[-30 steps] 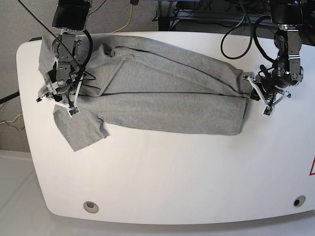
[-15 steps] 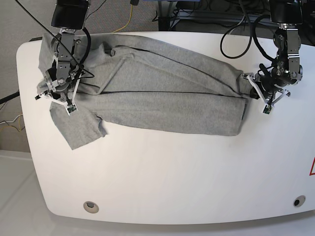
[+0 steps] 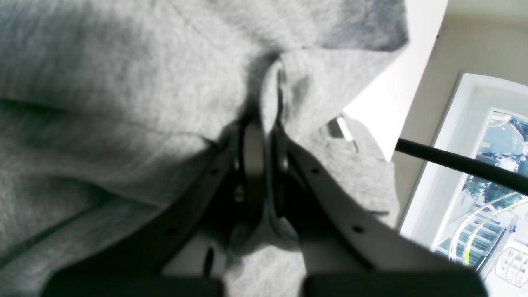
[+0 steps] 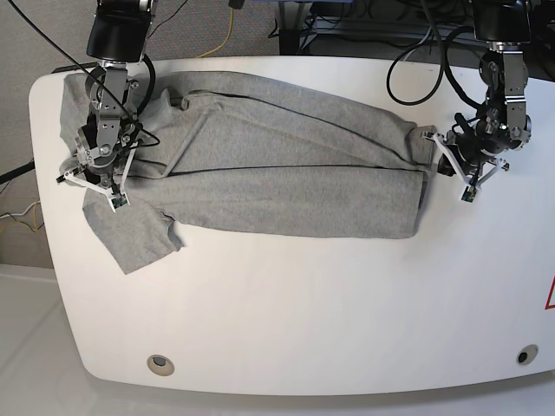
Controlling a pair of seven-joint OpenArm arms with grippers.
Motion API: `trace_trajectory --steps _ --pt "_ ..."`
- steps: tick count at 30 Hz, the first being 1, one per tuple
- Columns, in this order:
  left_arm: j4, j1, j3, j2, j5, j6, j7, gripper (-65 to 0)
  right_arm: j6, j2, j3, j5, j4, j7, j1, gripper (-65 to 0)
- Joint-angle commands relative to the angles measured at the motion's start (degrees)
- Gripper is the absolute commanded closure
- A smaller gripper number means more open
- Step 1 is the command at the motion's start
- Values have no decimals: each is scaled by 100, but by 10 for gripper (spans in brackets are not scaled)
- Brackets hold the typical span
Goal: Fold the T-shirt properly
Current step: 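Carry the hem with both grippers over the shirt toward the collar, then lower the folded hem and open the left gripper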
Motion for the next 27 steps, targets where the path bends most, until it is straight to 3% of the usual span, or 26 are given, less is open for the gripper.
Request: trace_trajectory --steps 1,17,27 --pt "120 -208 -32 -93 -34 4 -71 -16 341 -93 -21 418 53 -217 -64 0" --pt "111 -859 -32 -119 -7 13 -45 -16 341 -120 -21 418 554 -226 85 0" --pt "76 -1105 -23 -57 740 13 -62 -18 341 -120 -21 436 554 -209 103 0"
